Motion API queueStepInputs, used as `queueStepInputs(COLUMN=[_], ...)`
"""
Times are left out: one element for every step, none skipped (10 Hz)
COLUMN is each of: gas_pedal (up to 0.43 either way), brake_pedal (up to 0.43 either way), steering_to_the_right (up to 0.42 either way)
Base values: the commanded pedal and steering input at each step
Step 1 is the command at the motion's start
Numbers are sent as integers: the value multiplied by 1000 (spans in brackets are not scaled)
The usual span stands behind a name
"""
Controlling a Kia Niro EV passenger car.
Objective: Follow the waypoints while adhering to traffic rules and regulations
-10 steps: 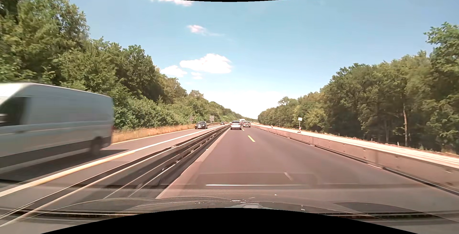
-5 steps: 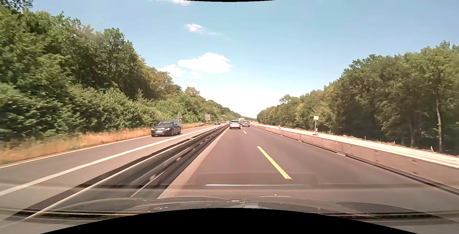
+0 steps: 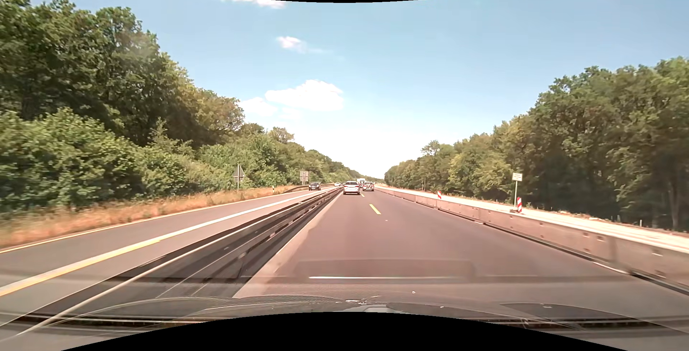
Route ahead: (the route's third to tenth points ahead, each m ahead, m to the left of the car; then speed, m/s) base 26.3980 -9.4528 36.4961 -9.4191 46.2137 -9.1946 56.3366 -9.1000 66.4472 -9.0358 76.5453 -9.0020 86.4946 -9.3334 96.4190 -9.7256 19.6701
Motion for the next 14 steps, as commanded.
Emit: queueStepInputs(gas_pedal=[150,150,150,150,150,150,150,150,150,150,150,150,150,150], brake_pedal=[0,0,0,0,0,0,0,0,0,0,0,0,0,0], steering_to_the_right=[1,1,1,1,0,0,0,0,1,0,0,0,1,1])
